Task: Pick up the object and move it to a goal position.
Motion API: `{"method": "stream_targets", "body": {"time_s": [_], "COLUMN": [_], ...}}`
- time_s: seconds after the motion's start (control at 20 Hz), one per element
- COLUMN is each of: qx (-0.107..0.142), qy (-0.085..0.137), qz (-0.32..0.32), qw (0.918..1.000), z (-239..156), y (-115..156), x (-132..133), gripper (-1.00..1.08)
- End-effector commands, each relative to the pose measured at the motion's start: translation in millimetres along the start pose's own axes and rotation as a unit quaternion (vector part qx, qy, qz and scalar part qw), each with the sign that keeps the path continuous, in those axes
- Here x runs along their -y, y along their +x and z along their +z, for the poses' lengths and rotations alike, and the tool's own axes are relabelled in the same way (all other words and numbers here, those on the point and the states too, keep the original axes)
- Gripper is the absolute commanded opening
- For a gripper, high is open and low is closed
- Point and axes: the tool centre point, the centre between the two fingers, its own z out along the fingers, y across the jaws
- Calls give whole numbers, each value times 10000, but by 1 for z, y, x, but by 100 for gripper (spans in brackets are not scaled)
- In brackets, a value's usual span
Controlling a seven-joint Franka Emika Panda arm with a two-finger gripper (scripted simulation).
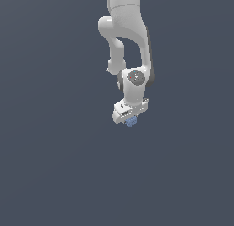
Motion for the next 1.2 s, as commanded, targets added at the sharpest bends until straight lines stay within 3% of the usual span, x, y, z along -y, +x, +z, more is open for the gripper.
{"method": "stream_targets", "body": {"time_s": [0.0,0.65,1.15], "qx": [1,-4,-4], "qy": [1,-4,-1], "qz": [-2,1,-2], "qw": [10000,10000,10000], "z": [1,-5,-48], "y": [0,-3,-23], "x": [0,-8,-64], "gripper": [-100,-100,-100]}}
